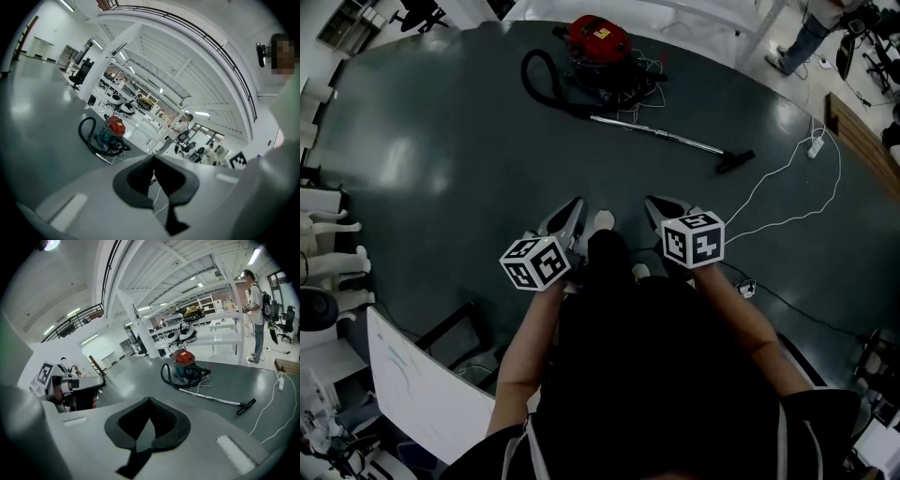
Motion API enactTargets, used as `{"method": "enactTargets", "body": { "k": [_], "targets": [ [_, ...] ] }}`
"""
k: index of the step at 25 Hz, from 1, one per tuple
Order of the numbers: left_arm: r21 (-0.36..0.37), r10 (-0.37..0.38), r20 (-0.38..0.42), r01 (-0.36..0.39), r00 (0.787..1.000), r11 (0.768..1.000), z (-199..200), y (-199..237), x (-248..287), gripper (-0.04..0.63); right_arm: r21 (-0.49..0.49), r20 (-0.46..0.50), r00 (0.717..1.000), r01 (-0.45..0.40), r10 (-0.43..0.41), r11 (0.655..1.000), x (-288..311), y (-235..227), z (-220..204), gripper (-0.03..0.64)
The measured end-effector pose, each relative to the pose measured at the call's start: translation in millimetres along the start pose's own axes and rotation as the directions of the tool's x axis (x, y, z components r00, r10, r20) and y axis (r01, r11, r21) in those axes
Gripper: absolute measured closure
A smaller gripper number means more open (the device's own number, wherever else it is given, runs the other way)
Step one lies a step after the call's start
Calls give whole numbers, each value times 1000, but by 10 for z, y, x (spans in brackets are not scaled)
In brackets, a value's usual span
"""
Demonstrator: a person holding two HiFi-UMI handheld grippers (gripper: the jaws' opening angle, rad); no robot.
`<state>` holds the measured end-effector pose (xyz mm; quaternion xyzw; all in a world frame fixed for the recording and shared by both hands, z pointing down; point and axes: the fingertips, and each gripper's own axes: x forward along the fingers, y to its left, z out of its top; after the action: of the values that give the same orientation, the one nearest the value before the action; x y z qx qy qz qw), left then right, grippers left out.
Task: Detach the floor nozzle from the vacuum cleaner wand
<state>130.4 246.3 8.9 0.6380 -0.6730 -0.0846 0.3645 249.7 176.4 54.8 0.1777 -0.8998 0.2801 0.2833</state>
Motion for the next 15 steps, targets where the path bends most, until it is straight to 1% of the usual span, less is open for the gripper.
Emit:
{"method": "enactTargets", "body": {
  "k": [6, 10, 15],
  "targets": [
    [-11, 15, -5, -15, 1000, 1000, 427, 453, 258, 587, 0, -22, 1000, -3, 3, 1000, 487, -8, 370, 620],
    [-18, 13, -34, -14, 999, 1000, 671, 758, 463, 588, 9, -29, 1000, 5, -5, 1000, 819, 5, 641, 619],
    [-8, -4, -81, 3, 997, 1000, 948, 1087, 751, 588, 31, -37, 999, 21, -20, 999, 1193, -27, 943, 620]
  ]
}}
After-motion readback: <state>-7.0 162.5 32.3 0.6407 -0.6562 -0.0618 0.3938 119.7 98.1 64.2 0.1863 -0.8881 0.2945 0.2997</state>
